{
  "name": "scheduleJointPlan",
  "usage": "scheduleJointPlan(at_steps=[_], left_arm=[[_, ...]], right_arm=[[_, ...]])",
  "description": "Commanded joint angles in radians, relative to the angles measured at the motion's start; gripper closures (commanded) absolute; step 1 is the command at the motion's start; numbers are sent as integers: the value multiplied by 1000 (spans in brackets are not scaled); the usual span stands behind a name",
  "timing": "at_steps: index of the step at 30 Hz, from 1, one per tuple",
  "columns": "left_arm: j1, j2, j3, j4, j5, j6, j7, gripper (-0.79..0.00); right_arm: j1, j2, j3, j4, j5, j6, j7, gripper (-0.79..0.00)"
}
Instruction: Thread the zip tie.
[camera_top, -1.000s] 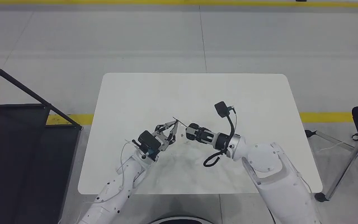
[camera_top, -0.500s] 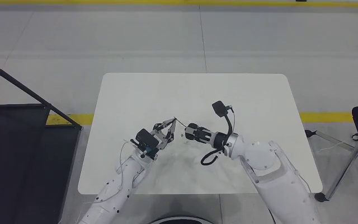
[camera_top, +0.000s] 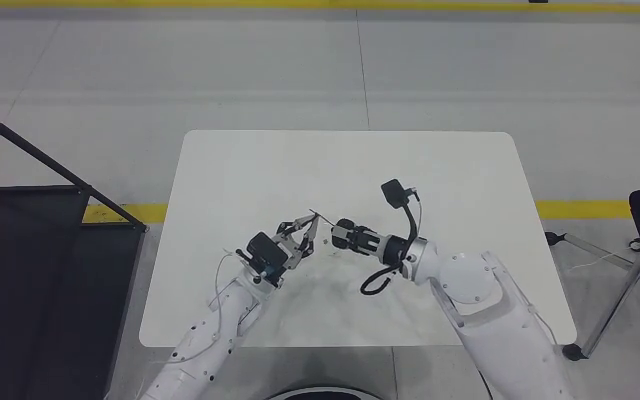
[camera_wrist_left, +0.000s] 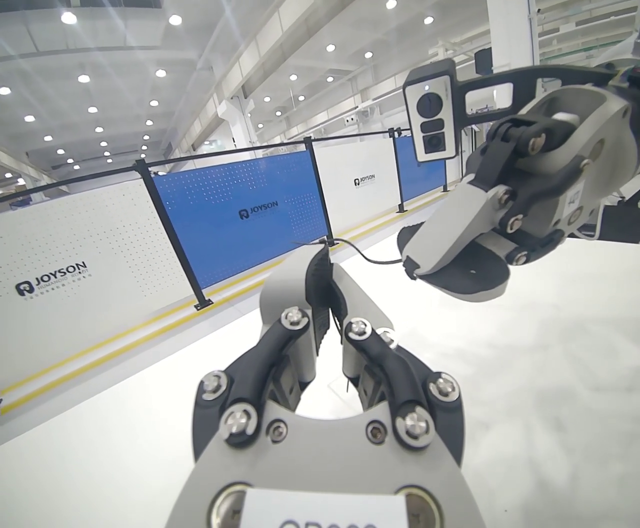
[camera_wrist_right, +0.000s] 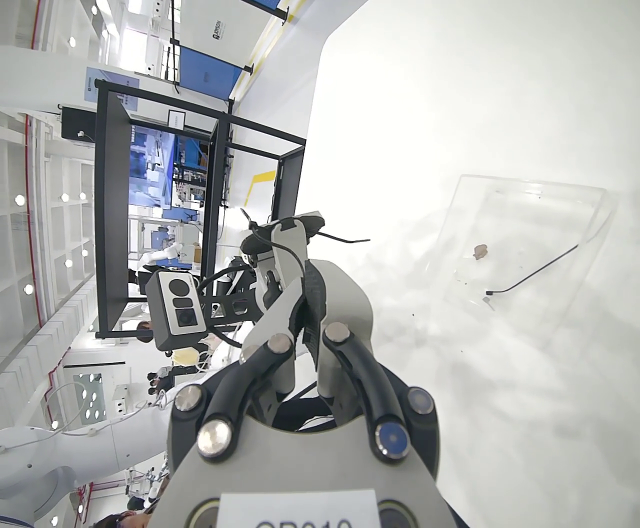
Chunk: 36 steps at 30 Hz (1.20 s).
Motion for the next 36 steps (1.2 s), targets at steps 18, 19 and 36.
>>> scheduleJointPlan(at_steps=[18,19,36], left_arm=[[-1,4,3,8,39,-14,19,0],[-1,4,3,8,37,-14,19,0],[43,6,-19,-56,-57,-60,-4,0]], right_arm=[[-15,2,25,-5,37,-10,-4,0],[-14,2,25,-5,37,-9,-5,-28],[-117,18,110,-68,77,-95,-6,-785]])
